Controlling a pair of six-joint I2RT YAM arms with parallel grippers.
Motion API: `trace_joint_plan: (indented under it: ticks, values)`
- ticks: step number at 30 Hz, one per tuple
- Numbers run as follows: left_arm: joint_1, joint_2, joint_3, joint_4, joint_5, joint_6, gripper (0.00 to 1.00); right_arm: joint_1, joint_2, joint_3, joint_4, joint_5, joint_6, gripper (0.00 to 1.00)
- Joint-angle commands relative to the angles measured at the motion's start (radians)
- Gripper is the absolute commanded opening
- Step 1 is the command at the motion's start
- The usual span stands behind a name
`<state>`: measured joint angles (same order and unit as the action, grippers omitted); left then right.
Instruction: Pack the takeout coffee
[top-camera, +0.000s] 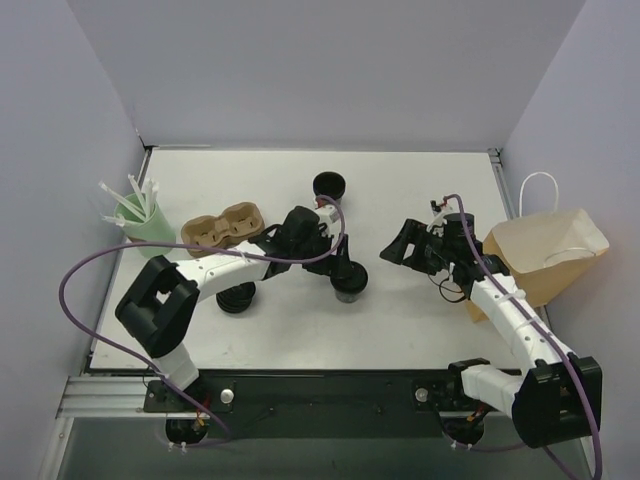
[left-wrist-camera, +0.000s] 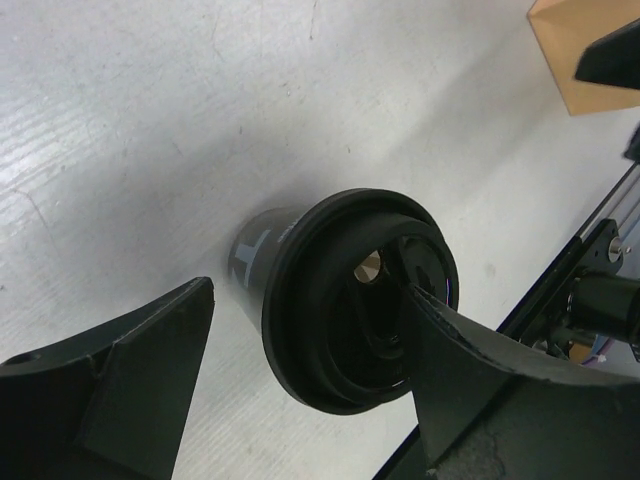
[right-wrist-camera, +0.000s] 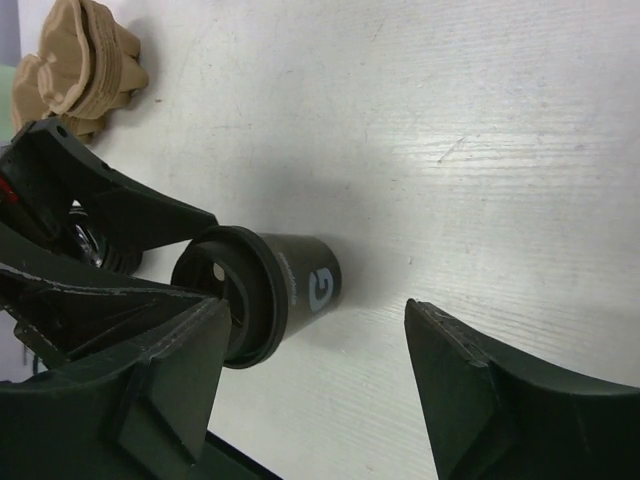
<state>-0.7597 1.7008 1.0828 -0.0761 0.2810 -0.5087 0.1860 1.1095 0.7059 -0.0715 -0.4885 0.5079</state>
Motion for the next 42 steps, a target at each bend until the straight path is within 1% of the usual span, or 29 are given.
trace_joint_plan:
  ticks: [1,5,8,11,12,14,15,17,19,20,21,24,28,36,42]
  values:
    - [0.003,-0.084,0.035,-0.097,-0.019,0.033,0.85,0.041,-0.059,0.105,-0.131,0.079,-0.095,0.74]
    - [0.007,-0.122,0.023,-0.120,-0.045,0.033,0.85,0.125,-0.048,0.162,-0.214,0.163,-0.152,0.75]
    - [0.013,-0.171,-0.003,-0.129,-0.065,0.038,0.85,0.161,-0.043,0.175,-0.226,0.165,-0.140,0.74]
    - [0.032,-0.231,-0.029,-0.158,-0.095,0.050,0.85,0.226,-0.040,0.178,-0.226,0.224,-0.143,0.73]
    - [0.037,-0.265,-0.041,-0.169,-0.104,0.058,0.85,0.271,-0.034,0.181,-0.228,0.266,-0.147,0.73]
    - [0.043,-0.306,-0.060,-0.212,-0.167,0.087,0.85,0.311,-0.005,0.204,-0.254,0.319,-0.147,0.73]
    - [0.043,-0.352,-0.081,-0.231,-0.199,0.094,0.85,0.326,0.004,0.213,-0.263,0.365,-0.150,0.73]
    - [0.045,-0.400,-0.107,-0.286,-0.261,0.123,0.86,0.363,0.029,0.225,-0.275,0.381,-0.149,0.74]
    - [0.036,-0.481,-0.154,-0.327,-0.302,0.139,0.86,0.407,0.042,0.245,-0.275,0.412,-0.143,0.74]
    - [0.027,-0.507,-0.165,-0.336,-0.354,0.127,0.86,0.421,0.062,0.257,-0.280,0.432,-0.138,0.74]
    - [0.023,-0.545,-0.179,-0.330,-0.333,0.119,0.85,0.437,0.070,0.279,-0.283,0.447,-0.138,0.74]
    - [0.023,-0.573,-0.248,-0.258,-0.281,0.064,0.83,0.461,0.122,0.316,-0.303,0.458,-0.141,0.74]
    - [0.022,-0.553,-0.302,-0.139,-0.189,-0.002,0.79,0.468,0.171,0.356,-0.318,0.467,-0.157,0.75]
    - [0.022,-0.468,-0.320,-0.053,-0.158,-0.060,0.75,0.475,0.280,0.405,-0.329,0.426,-0.174,0.71]
    - [0.023,-0.412,-0.333,0.093,-0.132,-0.122,0.71,0.483,0.322,0.388,-0.317,0.409,-0.170,0.72]
